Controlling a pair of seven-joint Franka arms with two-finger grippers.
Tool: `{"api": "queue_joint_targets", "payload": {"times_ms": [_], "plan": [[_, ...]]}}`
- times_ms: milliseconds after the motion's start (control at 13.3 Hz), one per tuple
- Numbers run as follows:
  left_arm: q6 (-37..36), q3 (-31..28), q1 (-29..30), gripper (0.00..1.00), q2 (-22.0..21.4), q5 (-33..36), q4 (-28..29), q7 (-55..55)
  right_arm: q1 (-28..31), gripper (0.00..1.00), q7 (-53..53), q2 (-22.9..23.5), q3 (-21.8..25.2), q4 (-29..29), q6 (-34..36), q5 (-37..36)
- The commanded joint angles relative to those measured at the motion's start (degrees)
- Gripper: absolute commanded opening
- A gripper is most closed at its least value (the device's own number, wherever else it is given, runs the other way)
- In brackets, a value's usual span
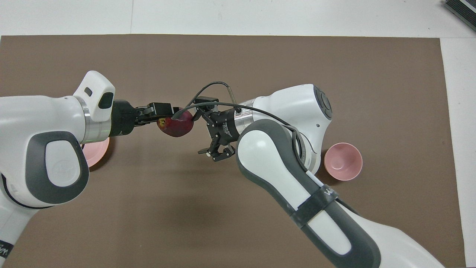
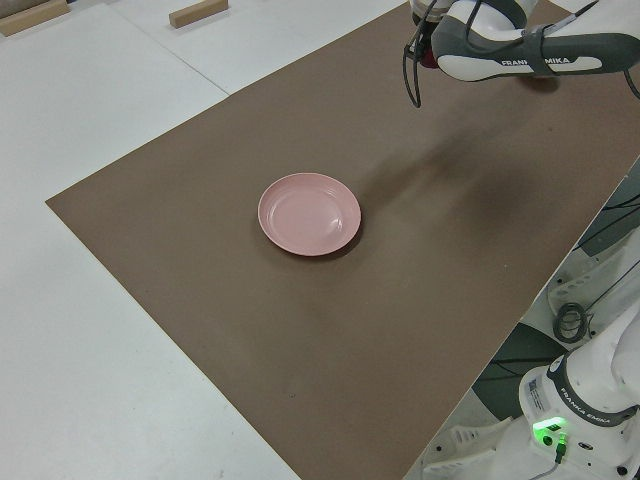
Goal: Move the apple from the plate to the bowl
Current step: 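Grasp the apple with the right gripper from the left gripper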
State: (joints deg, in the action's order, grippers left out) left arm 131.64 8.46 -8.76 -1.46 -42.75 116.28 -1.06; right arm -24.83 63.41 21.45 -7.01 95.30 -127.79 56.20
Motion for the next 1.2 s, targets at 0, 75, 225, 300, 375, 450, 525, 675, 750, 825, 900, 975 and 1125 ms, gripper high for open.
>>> {"api": "queue_joint_targets", "payload": {"times_ms": [0, 75, 225, 300, 375, 450, 525, 675, 750, 825, 900, 975, 1125], "plan": [[-0.3, -0.4, -0.8, 0.00, -1.1, -0.7, 0.8, 0.4, 1.8, 1.00, 0.1, 0.4, -0.4, -0.9, -1.0, 1.5], [-0.3, -0.4, -0.8, 0.00, -1.2, -0.5, 0.9, 0.4, 1.8, 1.00, 0.5, 0.5, -0.4, -1.3, -1.2, 1.7], [-1.5, -0.3, -0.8, 0.00, -1.3, -0.5, 0.9, 0.4, 1.0, 1.00, 0.7, 0.6, -0.4, -1.3, -4.0, 2.6], [-1.7, -0.3, -0.9, 0.00, -1.4, -0.5, 1.0, 0.4, 0.3, 1.00, 0.9, 0.6, -0.4, -1.0, -5.9, 2.6], [-1.7, -0.2, -0.9, 0.00, -1.4, -0.5, 1.2, 0.4, -1.3, 1.00, 2.8, 0.7, -0.4, -1.0, -7.9, 2.6], [-1.8, -0.2, -1.4, 0.00, -1.6, -0.5, 1.3, 0.5, -2.1, 1.00, 5.2, 0.8, -0.4, -1.0, -10.2, 2.5], [-1.7, -0.3, -1.9, 0.00, -1.7, -0.5, 1.5, 0.7, -2.8, 1.00, 6.2, 1.3, -0.4, -1.0, -11.6, 2.4], [-1.7, -0.2, -2.1, 0.00, -1.8, -0.5, 1.5, 1.1, -4.4, 1.00, 6.3, 1.8, -0.4, -1.1, -12.1, 2.4], [-1.8, -0.2, -2.1, 0.00, -1.8, -0.5, 1.5, 1.1, -4.5, 1.00, 6.2, 1.8, -0.4, -1.0, -12.2, 2.3], [-1.7, -0.2, -2.1, 0.00, -1.8, -0.5, 1.5, 1.1, -4.2, 1.00, 6.2, 1.8, -0.4, -1.0, -12.0, 2.1], [-1.8, -0.2, -2.1, 0.00, -1.8, -0.5, 1.5, 1.1, -4.0, 0.83, 6.3, 1.8, -0.4, -1.0, -11.9, 2.1], [-1.8, -0.2, -2.1, 0.00, -1.8, -0.5, 1.5, 1.1, -3.7, 0.52, 6.4, 1.8, -0.4, -1.1, -11.6, 2.3], [-1.8, -0.2, -2.1, 0.00, -1.8, -0.5, 1.5, 1.1, -3.2, 0.26, 6.5, 1.8, -0.4, -1.3, -10.9, 2.4]]}}
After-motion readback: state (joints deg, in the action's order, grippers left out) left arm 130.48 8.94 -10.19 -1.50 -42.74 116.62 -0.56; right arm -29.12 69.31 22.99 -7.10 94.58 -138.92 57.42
